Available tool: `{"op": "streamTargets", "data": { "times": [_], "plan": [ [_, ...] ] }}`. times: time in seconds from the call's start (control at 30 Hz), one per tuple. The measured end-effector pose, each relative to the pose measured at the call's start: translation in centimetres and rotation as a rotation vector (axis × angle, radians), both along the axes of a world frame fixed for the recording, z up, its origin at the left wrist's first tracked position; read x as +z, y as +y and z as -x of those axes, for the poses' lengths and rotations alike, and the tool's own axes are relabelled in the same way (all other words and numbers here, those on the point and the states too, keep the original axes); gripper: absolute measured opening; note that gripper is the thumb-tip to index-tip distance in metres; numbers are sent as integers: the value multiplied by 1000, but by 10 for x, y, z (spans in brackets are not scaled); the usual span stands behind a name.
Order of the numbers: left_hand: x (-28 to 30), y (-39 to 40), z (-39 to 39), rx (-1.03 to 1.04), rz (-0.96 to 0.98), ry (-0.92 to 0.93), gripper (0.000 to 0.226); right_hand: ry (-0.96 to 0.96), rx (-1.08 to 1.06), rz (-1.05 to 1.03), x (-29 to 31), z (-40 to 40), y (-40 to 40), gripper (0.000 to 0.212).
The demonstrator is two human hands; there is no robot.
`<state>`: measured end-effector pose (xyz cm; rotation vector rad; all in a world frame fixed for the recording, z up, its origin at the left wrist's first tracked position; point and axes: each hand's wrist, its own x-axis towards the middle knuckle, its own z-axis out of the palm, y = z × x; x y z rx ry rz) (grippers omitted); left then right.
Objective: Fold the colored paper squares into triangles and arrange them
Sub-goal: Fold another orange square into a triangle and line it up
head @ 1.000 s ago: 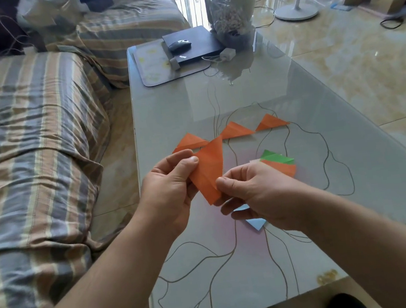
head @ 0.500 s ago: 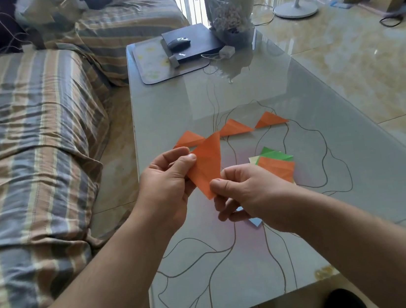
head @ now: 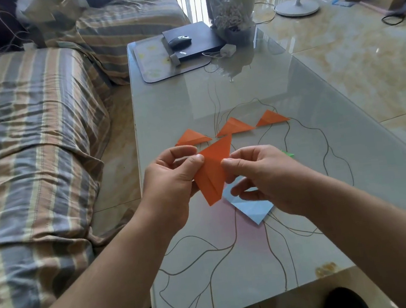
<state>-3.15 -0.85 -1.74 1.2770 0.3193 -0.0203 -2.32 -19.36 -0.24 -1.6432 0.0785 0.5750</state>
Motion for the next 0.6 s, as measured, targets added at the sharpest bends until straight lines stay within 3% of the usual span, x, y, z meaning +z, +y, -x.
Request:
{"op": "streamTargets", "data": {
  "times": [0.2, 0.37, 0.6],
  "plan": [
    [7, -2, 4, -40, 33, -3, 19, 18, -4, -59, 3, -1, -2, 17],
    [8, -11, 8, -186, 110, 126, 61, 20, -41, -101, 2, 1, 0, 18],
    [8, -10, 7, -184, 98, 108, 63, 38, -80, -144, 3, -1, -4, 12]
  ]
}}
